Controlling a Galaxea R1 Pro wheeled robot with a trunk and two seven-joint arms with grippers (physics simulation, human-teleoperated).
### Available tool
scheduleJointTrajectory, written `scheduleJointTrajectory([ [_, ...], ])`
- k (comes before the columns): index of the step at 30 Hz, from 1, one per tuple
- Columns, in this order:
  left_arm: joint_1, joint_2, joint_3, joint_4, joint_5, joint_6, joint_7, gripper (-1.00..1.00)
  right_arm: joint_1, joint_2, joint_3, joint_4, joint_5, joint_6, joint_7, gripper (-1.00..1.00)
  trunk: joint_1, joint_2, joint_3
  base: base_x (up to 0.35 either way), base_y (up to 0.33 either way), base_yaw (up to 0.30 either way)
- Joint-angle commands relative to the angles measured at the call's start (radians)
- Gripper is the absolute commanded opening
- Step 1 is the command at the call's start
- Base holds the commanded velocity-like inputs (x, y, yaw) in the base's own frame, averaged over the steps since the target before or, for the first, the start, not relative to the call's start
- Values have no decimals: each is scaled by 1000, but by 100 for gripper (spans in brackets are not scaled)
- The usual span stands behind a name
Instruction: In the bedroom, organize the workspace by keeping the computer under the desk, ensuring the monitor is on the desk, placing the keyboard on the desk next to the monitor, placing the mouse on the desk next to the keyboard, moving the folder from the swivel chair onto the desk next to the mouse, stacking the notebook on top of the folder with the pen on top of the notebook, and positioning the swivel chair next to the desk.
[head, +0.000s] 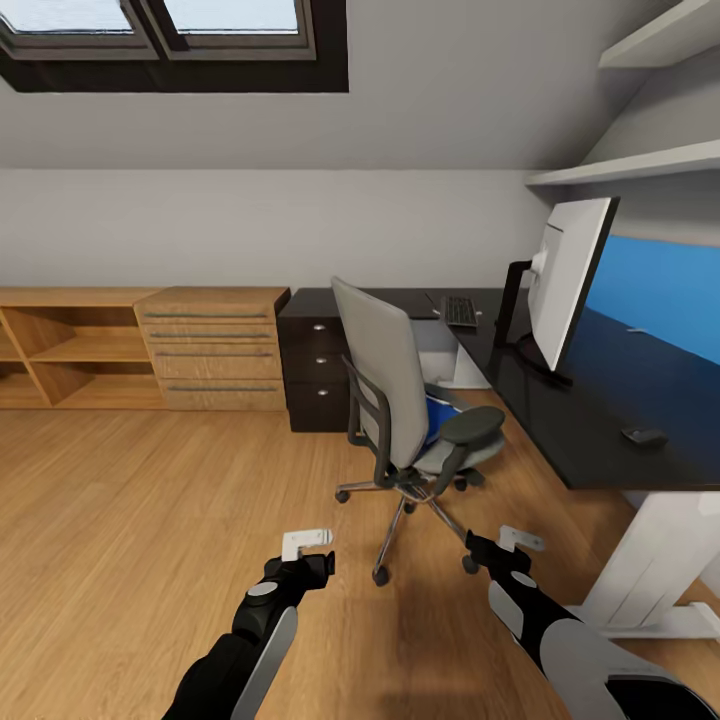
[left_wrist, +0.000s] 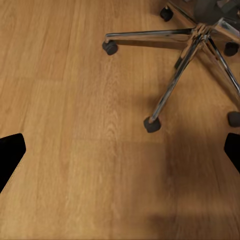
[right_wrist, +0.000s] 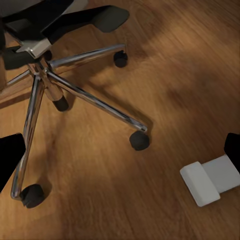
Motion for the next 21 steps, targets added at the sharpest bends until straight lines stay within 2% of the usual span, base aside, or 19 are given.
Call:
scheduleJointTrajectory([
  [1,-1,1,-2,-1,11,2,10,100,-1,0,-2,1,-4,-4,0,100,4,-8,-4,0,0,0],
  [8,-1,2,-3,-4,11,3,10,100,-1,2,7,-6,8,-4,7,100,31,-57,-26,0,0,0],
  [9,-1,1,-2,-15,11,5,10,100,-1,2,18,-7,25,0,7,100,34,-64,-29,0,0,0],
  [14,-1,3,0,-61,12,8,10,100,-2,2,20,-14,29,22,5,100,54,-99,-45,0,0,0],
  [17,-1,3,1,-81,17,12,10,100,-10,-6,11,-25,24,102,4,100,65,-120,-54,0,0,0],
  [19,-1,3,1,-86,21,13,10,100,-33,-24,-7,-31,-3,155,4,100,73,-134,-61,0,0,0],
  [21,-1,3,1,-88,24,14,10,100,-49,-34,-19,-33,-27,176,4,100,80,-148,-67,0,0,0],
])
